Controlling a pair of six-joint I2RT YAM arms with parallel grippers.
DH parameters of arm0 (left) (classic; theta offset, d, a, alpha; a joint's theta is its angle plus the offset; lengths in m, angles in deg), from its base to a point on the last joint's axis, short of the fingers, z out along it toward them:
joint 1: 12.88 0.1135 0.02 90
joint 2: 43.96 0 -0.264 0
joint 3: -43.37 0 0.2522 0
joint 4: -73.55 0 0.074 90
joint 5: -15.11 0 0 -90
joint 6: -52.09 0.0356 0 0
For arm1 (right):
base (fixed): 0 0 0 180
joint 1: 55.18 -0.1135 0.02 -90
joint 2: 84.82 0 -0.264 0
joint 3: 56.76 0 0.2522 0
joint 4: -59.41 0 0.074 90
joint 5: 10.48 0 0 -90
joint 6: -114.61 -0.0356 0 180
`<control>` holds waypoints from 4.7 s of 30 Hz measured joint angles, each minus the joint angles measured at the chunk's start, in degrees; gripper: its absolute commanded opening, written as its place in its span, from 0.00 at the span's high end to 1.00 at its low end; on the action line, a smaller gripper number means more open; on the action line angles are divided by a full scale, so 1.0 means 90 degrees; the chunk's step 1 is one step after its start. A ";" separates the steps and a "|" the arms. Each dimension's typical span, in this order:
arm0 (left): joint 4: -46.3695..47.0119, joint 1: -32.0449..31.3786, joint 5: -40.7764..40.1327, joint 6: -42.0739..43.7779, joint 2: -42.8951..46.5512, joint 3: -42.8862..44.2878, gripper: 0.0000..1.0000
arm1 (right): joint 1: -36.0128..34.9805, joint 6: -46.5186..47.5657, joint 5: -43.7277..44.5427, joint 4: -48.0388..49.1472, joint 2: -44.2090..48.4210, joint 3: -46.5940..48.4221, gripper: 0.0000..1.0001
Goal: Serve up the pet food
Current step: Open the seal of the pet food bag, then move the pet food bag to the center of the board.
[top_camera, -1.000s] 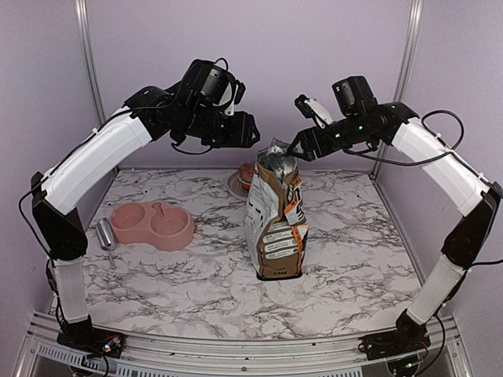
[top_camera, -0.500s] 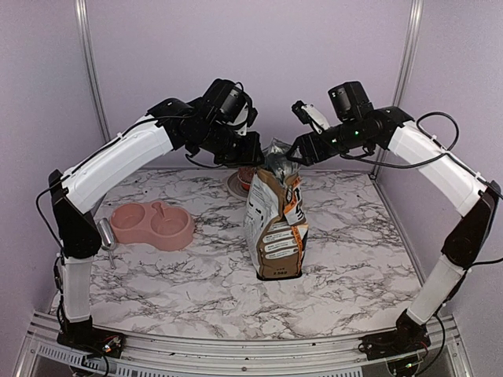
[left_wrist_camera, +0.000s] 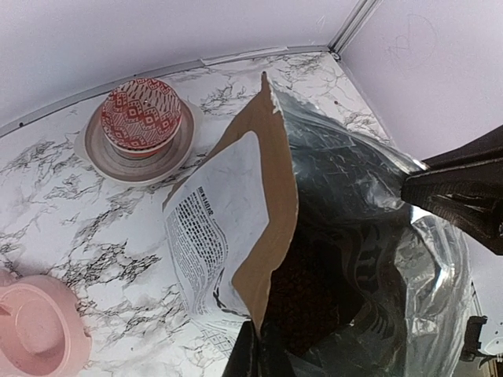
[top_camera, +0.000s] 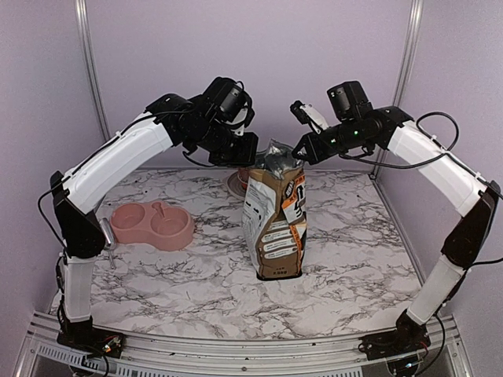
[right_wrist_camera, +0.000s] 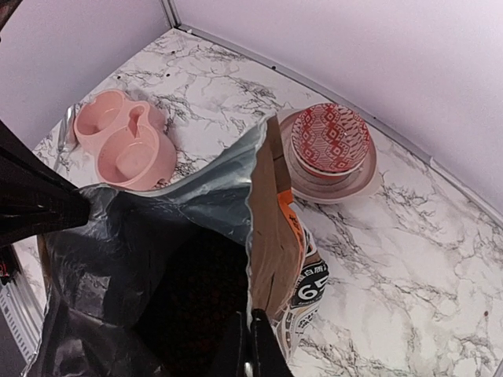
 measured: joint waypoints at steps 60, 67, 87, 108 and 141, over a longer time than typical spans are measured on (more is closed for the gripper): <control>0.0797 0.0410 -0.0080 0.0563 0.1911 -0.1457 0.20 | 0.1168 0.0488 0.0104 -0.0617 0.0352 0.0083 1.00; 0.0838 0.0430 -0.1411 0.0527 0.3174 -0.3633 0.01 | 0.1683 0.0644 -0.0384 -0.0556 0.0403 0.0083 0.97; 0.0646 0.1804 -0.2827 -0.1154 0.6169 -0.8437 0.01 | 0.1724 0.0117 -0.1141 0.1984 0.1506 -0.0376 0.33; 0.1855 0.3264 -0.1477 -0.1367 0.6873 -1.0766 0.02 | 0.1724 -0.0170 -0.1865 0.3859 0.2103 -0.2081 0.32; 0.3920 0.3582 -0.1078 -0.1389 0.6222 -1.2080 0.13 | 0.1724 -0.0197 -0.1967 0.4017 0.1933 -0.2212 0.32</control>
